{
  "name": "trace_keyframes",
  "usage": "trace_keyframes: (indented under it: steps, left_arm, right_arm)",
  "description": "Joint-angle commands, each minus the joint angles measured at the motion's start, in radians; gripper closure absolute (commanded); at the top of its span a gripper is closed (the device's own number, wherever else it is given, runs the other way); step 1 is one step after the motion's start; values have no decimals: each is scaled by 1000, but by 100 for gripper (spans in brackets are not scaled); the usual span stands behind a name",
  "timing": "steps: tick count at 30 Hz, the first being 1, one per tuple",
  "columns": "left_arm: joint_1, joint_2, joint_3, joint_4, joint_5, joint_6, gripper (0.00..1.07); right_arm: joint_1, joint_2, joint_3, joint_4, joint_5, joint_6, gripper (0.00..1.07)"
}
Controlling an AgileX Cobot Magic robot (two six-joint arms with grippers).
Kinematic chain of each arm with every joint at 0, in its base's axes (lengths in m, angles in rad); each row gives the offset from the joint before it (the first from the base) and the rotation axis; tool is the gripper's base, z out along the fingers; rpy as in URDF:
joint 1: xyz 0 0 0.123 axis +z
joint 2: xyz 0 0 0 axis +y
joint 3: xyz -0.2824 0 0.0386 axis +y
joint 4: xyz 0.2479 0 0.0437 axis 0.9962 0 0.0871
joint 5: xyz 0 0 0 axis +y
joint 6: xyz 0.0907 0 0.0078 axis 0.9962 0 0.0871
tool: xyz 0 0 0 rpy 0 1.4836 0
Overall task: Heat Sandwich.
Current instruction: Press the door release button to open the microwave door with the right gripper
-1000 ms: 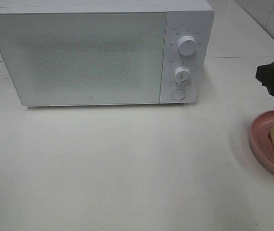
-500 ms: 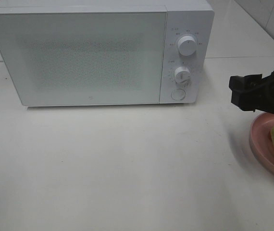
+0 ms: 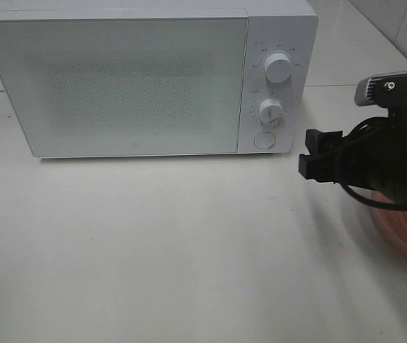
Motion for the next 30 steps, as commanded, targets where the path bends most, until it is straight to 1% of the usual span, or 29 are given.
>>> trace_keyframes:
  steps: [1, 4, 7, 11, 20, 25, 27, 28, 29, 30]
  left_arm:
    - [-5, -26, 4, 1, -5, -7, 10]
    - [-5, -26, 4, 1, -5, -7, 10]
    - [-5, -26, 4, 1, -5, -7, 10]
    - [-5, -26, 4, 1, -5, -7, 10]
    - [-5, -26, 4, 1, -5, -7, 10]
    - [-5, -26, 4, 1, -5, -7, 10]
    - [-5, -26, 4, 1, -5, -7, 10]
    - [-5, -26, 4, 1, -5, -7, 10]
    - [-5, -26, 4, 1, -5, -7, 10]
    - [-5, -26, 4, 1, -5, -7, 10]
  right_arm:
    - [66, 63, 3, 7, -52, 12, 32]
    - [93, 92, 3, 7, -62, 19, 32]
    - [143, 152, 2, 26, -121, 39, 32]
    - [169, 188, -2, 55, -142, 62, 32]
    - [170, 191, -2, 58, -157, 186, 32]
    - [170, 191, -2, 58, -156, 314, 32]
    - [170, 191, -2, 58, -156, 470, 32]
    - [170, 191, -2, 58, -154, 519, 32]
    - [170, 191, -2, 58, -154, 519, 32]
    - [170, 191, -2, 58, -154, 638, 32]
